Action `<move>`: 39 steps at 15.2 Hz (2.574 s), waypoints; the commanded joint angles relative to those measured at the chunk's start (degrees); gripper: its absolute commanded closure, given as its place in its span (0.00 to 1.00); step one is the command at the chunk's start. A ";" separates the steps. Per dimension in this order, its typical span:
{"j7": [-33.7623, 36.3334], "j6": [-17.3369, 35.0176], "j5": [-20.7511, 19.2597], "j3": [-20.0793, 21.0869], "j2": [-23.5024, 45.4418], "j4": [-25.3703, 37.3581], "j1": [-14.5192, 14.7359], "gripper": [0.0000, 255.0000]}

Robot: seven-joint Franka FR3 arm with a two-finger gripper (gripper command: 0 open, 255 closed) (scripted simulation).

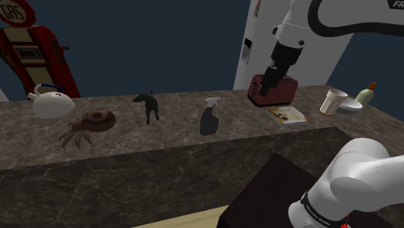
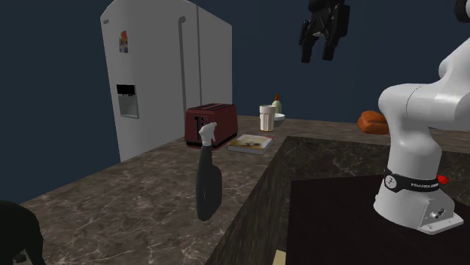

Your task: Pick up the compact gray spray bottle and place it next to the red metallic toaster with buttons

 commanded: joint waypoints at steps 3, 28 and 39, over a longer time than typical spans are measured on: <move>-5.22 5.00 -0.50 -3.00 0.15 -3.33 0.91 0.00; -101.75 36.30 48.05 -48.68 53.61 7.54 35.36 0.00; -108.25 36.55 57.45 -44.33 61.46 9.77 33.19 0.00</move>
